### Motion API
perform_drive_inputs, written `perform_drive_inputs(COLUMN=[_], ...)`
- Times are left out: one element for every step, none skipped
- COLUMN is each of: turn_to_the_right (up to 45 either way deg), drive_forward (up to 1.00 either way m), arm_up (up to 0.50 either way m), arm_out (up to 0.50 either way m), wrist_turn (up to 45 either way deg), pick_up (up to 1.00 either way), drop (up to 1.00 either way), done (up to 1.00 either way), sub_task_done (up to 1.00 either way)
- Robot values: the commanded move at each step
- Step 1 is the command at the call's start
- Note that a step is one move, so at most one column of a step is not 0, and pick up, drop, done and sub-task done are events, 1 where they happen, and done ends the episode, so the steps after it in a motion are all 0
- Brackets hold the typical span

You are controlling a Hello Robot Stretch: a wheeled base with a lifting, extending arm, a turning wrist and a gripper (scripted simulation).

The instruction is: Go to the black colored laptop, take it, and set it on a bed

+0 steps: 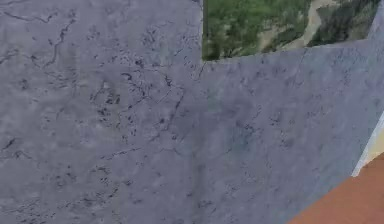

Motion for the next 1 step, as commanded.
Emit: perform_drive_inputs(turn_to_the_right=[45.0], drive_forward=[0.00], arm_up=[0.00], arm_out=[0.00], wrist_turn=[0.0], pick_up=[0.00], drop=[0.00], done=[0.00], sub_task_done=[0.00])
